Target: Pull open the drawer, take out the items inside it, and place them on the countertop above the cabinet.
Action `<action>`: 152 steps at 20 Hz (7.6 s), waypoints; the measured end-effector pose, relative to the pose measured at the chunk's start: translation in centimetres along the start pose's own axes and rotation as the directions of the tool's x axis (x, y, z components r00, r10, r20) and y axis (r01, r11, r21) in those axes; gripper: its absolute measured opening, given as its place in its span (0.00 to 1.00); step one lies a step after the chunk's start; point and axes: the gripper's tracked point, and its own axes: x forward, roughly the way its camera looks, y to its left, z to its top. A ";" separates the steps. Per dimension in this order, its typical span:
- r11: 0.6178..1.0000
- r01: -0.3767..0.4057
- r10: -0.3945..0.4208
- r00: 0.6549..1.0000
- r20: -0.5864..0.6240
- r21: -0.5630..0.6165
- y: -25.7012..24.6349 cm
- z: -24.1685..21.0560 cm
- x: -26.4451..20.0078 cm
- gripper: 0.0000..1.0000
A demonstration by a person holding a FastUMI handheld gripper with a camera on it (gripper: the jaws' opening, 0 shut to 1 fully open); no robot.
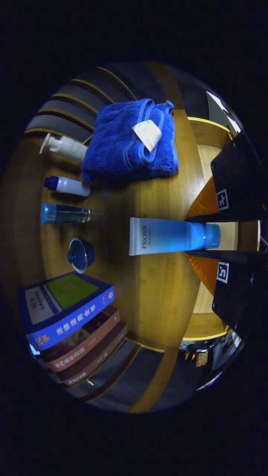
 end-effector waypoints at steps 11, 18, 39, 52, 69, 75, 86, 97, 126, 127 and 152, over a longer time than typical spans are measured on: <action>0.999 0.030 -0.029 0.999 0.041 -0.013 -0.7 2.4 1.8 0.70; 0.998 -0.005 0.025 0.951 0.309 -0.068 0.4 2.6 -4.5 1.00; 0.995 0.046 0.049 0.557 0.829 -0.089 2.4 -15.0 -18.7 1.00; 0.996 0.092 -0.066 0.642 0.764 0.009 -1.3 -23.0 -6.3 1.00; 0.996 0.091 -0.071 0.654 0.753 0.014 -1.2 -21.1 -3.3 1.00; 0.994 0.105 -0.080 0.639 0.765 0.017 -1.1 -18.3 -1.9 1.00; 0.994 0.112 -0.088 0.634 0.769 0.021 -1.1 -13.0 1.1 1.00; 0.991 0.132 -0.096 0.616 0.782 0.018 -1.0 -9.0 3.3 1.00; 0.998 -0.035 0.065 0.443 0.894 -0.055 4.6 -13.0 -28.6 0.99; 0.998 -0.039 0.062 0.446 0.893 -0.049 4.5 -13.6 -29.4 0.99; 0.999 -0.026 0.052 0.398 0.916 -0.046 2.8 -16.8 -35.9 0.99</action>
